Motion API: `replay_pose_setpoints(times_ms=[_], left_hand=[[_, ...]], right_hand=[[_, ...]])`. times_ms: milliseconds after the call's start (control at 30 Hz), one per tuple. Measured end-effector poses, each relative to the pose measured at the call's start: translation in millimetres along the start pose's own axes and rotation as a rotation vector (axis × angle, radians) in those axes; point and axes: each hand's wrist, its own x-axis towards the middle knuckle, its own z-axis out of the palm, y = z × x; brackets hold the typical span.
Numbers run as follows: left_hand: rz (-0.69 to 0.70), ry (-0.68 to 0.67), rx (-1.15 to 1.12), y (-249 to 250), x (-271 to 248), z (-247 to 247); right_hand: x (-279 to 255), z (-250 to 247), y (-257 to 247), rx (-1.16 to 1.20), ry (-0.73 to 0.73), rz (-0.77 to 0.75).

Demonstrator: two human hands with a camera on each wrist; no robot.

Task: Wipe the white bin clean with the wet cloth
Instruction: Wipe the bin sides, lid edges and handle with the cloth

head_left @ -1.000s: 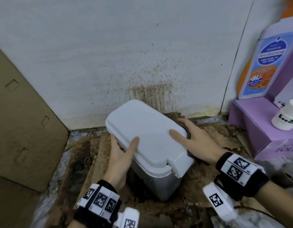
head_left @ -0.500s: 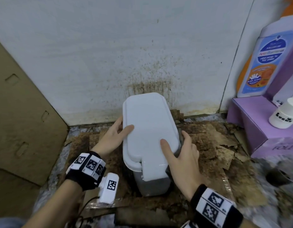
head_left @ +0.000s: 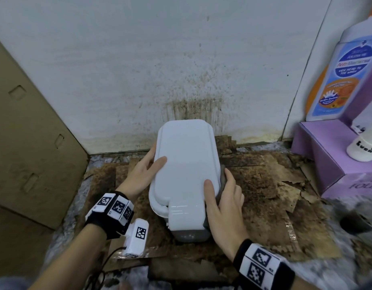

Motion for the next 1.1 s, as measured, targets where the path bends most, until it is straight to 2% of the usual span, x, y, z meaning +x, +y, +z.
replay_pose_setpoints(times_ms=[200, 367, 467, 600, 700, 833, 967, 1100], left_hand=[[-0.009, 0.1, 0.038, -0.7, -9.1, -1.2], [0.041, 0.157, 0.128, 0.1, -18.6, 2.1], [0.088, 0.209, 0.271, -1.8, -19.2, 2.1], [0.111, 0.309, 0.593, 9.7, -28.7, 10.6], [0.229, 0.288, 0.701, 26.5, -43.1, 31.0], [0.305, 0.157, 0.784, 35.1, -53.0, 56.1], [0.253, 0.088, 0.841, 34.7, -57.2, 66.7], [0.207, 0.163, 0.906, 30.7, -58.2, 64.9]], right_hand=[[10.4, 0.3, 8.6, 0.061, 0.025, -0.011], [28.8, -2.2, 19.4, 0.168, 0.087, 0.027], [34.1, -4.3, 18.5, 0.162, 0.078, -0.007], [35.0, -2.4, 13.0, 0.105, 0.02, -0.025], [37.0, -0.7, 10.6, 0.107, -0.004, -0.023], [35.7, 0.8, 7.5, 0.124, -0.015, -0.031], [34.2, 6.9, 5.1, 0.104, -0.041, -0.081], [37.6, 14.6, 2.1, 0.092, -0.084, -0.132]])
